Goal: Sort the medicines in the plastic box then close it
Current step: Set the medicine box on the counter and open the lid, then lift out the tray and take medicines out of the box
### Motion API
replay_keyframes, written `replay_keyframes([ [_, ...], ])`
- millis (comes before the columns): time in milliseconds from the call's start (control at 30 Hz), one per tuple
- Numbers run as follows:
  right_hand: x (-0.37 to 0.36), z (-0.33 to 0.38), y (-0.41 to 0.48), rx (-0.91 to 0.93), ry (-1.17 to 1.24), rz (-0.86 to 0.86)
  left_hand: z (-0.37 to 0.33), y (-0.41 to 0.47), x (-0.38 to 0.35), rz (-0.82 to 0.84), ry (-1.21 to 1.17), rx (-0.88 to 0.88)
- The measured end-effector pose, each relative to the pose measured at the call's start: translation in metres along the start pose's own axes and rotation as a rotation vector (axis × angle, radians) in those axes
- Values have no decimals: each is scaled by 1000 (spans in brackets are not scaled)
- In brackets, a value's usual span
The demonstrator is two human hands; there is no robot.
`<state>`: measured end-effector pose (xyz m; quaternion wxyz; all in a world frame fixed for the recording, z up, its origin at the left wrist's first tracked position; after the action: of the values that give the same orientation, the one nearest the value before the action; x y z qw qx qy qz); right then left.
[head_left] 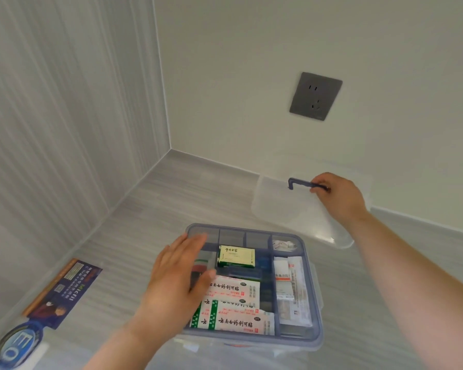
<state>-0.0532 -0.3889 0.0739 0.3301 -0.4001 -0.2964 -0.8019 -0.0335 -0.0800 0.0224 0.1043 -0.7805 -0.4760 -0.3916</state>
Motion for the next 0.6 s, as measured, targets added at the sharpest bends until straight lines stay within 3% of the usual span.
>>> replay_keyframes([
  [267, -62, -82, 1, -255, 60, 100, 10, 4, -14, 150, 152, 62],
  [433, -74, -110, -6, -342, 25, 129, 10, 3, -12, 137, 139, 78],
  [600, -71, -81, -18, -234, -176, 217, 8, 3, -12, 107, 81, 45],
])
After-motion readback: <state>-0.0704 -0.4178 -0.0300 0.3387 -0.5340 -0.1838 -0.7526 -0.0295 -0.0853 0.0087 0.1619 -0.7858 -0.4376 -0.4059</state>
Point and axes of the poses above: each hand's wrist, its own y-axis towards the middle knuckle, its own x-axis out of the back of the hand, z = x × y, the point moved 10 cm from there along y, towards the middle knuckle, and after that the axes turned 2 degrees about -z, right-handed, at the moved point
